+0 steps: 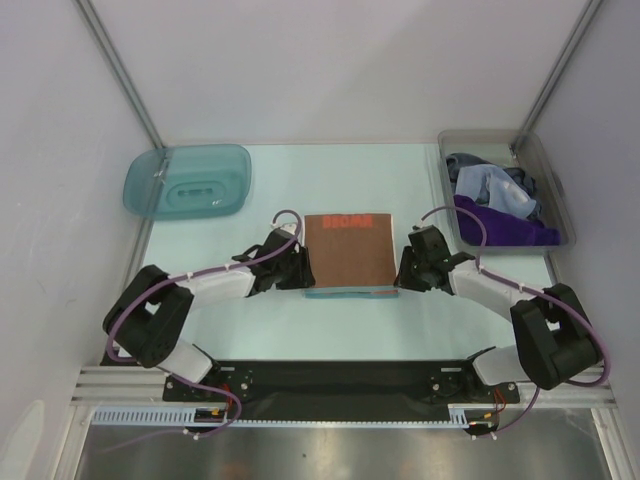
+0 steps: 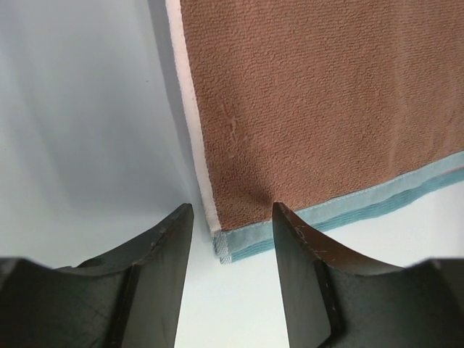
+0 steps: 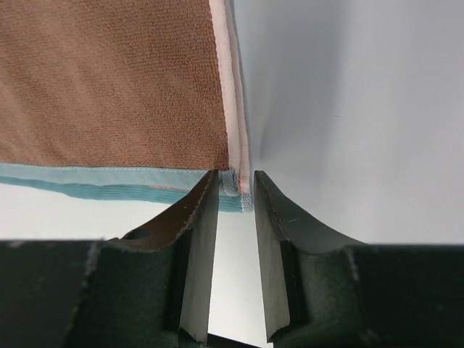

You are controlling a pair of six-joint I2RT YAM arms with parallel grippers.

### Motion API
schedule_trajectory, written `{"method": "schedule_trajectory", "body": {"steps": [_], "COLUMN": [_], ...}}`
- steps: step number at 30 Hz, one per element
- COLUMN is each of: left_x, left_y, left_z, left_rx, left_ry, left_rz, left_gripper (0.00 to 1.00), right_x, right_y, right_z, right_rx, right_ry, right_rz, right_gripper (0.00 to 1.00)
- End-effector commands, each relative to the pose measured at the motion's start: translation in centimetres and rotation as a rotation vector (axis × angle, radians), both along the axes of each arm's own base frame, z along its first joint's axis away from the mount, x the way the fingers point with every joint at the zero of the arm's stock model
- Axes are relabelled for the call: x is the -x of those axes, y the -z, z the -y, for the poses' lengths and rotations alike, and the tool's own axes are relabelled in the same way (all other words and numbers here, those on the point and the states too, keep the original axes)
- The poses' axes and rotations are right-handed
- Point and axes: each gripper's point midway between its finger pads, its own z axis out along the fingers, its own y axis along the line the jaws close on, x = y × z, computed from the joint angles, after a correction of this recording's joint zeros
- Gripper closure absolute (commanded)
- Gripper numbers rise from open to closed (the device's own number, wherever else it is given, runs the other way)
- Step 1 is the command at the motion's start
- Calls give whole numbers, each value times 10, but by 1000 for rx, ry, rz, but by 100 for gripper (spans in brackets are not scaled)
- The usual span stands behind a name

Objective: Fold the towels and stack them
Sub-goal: Fold the towel

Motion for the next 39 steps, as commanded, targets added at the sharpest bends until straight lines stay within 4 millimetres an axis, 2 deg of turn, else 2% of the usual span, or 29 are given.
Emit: {"method": "schedule_trajectory", "body": {"steps": [1, 4, 7, 11, 15, 17, 22, 25, 28, 33, 37, 39], "left_x": [5, 8, 11, 9, 10, 9, 6, 4, 4, 6, 6, 6], "left_y": [10, 15, 18, 16, 10, 6, -8, -13, -13, -17, -21, -20], "left_z": [1, 0, -1, -5, -5, -5, 3, 9, 10, 13, 12, 12], "left_rx": [-8, -13, -21, -48, -62, -71, -77, -78, -93, -107, -132, -135], "left_ry": [-13, -12, -12, -27, -27, -29, -5, 10, 15, 23, 24, 24], "left_rz": [-14, -23, -38, -27, -28, -29, -14, -9, -16, -28, -38, -41], "left_gripper": [47, 52, 63, 75, 94, 100, 100, 100, 100, 100, 91, 91], "right_x": [-1, -1, -1, -1, -2, -2, -7, -7, -7, -9, -11, -11], "right_y": [5, 9, 12, 11, 6, 5, -6, -10, -14, -21, -27, -28], "right_z": [-5, -5, -6, -6, -6, -6, -7, -8, -9, -8, -8, -9], "right_rx": [-5, 14, 16, 23, 23, 29, 29, 33, 32, 39, 41, 37], "right_ry": [12, 24, 25, 32, 32, 26, 24, 13, 5, -1, -10, -8], "right_rz": [3, 2, 4, 13, 23, 28, 47, 54, 62, 81, 88, 90], "right_gripper": [69, 69, 72, 80, 93, 96, 96, 91, 100, 100, 98, 96]}}
